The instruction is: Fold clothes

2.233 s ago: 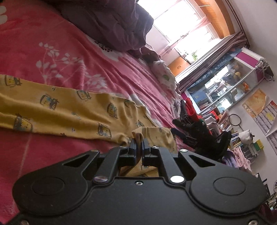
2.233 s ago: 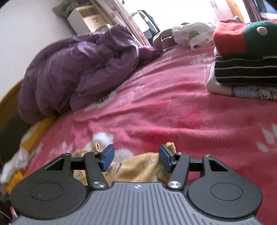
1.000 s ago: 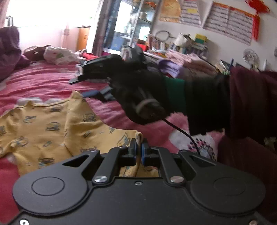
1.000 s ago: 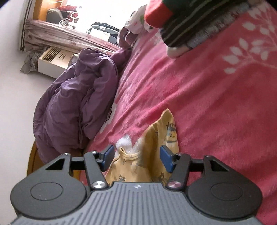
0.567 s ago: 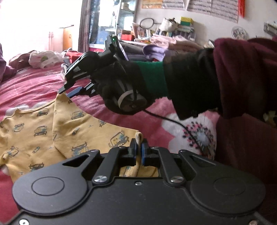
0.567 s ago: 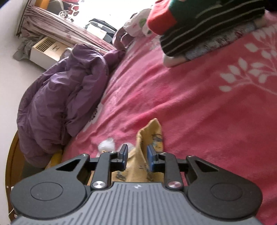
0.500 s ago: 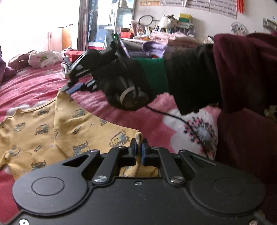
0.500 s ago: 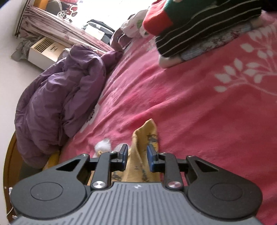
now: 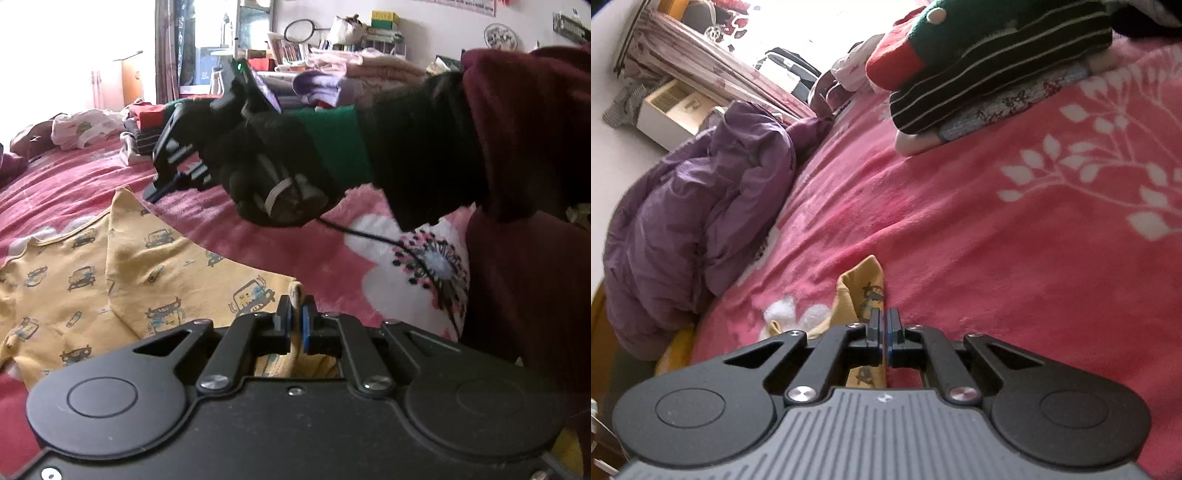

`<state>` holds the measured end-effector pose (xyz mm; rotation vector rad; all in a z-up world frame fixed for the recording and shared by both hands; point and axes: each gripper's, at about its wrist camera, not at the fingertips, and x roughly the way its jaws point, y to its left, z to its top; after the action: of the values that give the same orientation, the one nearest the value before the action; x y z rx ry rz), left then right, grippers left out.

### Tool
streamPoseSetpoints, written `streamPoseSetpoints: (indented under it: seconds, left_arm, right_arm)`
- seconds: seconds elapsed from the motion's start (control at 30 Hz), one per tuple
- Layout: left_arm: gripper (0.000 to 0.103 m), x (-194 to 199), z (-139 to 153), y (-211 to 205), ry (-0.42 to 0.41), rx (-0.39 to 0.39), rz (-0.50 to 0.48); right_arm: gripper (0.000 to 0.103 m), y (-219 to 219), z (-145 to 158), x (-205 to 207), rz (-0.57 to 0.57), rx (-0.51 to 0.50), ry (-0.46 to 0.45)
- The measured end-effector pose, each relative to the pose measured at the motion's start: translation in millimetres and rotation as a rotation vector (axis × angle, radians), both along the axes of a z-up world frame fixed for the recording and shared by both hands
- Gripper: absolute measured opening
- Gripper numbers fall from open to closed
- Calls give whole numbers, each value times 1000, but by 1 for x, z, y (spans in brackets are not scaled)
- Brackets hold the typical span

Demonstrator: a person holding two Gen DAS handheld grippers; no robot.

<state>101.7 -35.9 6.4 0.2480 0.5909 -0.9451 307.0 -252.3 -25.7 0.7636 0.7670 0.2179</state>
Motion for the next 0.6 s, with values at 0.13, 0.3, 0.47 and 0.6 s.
streamPoseSetpoints:
  seconds: [0.13,0.3,0.47,0.6]
  left_arm:
    - [3,1,-7,-5,-6,44,-11]
    - [3,-3,-13,-15,-42,113,-37]
    - [40,-11,-20,-21,-39,163,-111]
    - [41,-18,-13,-7,-20,147,-131]
  right_arm:
    - [8,2,11,-17,44,-13,-49]
    - [13,4,19,-59,124,-8,-73]
    - [23,4,24,-112,148,17,-113]
    - [23,11,29,-154,182,-41,-178]
